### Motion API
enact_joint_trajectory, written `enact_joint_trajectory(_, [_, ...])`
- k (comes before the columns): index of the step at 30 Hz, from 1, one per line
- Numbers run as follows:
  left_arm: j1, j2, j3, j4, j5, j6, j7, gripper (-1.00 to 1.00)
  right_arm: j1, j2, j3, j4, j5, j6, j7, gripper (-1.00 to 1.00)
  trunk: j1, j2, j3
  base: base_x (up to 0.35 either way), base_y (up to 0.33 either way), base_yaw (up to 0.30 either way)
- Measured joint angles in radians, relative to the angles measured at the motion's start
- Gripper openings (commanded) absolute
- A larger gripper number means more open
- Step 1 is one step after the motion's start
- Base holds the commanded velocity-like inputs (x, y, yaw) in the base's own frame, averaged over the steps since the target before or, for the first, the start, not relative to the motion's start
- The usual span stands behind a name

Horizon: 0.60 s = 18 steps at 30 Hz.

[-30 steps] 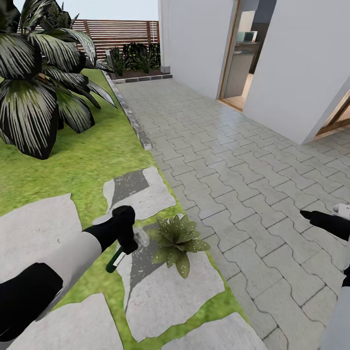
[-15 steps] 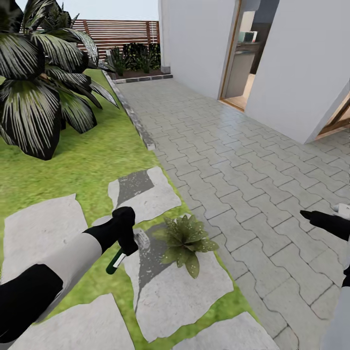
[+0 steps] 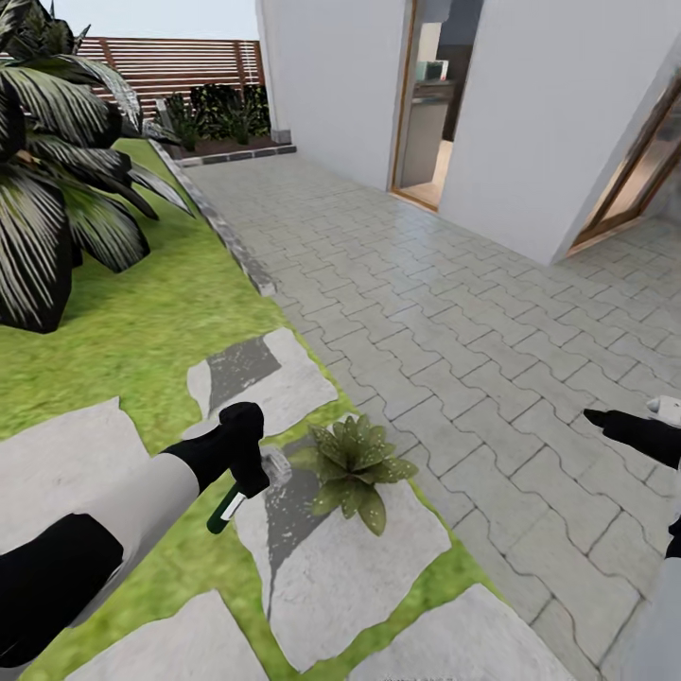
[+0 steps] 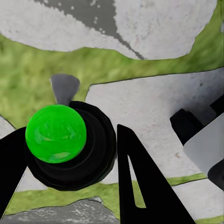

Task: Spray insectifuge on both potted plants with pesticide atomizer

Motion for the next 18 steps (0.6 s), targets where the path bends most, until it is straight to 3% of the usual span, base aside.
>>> enact_joint_trajectory(7, [0.000,0.001,0.004,0.000,0.000,0.001,0.000,-1.00,0.000,0.000,0.000,0.000,0.000,0.000,0.000,1.00,0.000,0.000,0.000,0.084,0.054,-0.133])
enact_joint_trajectory(18, [-0.001,0.003,0.002,0.000,0.000,0.001,0.000,-1.00,0.000,0.000,0.000,0.001,0.000,0.000,0.000,1.00,0.000,0.000,0.000,0.209,0.252,-0.018])
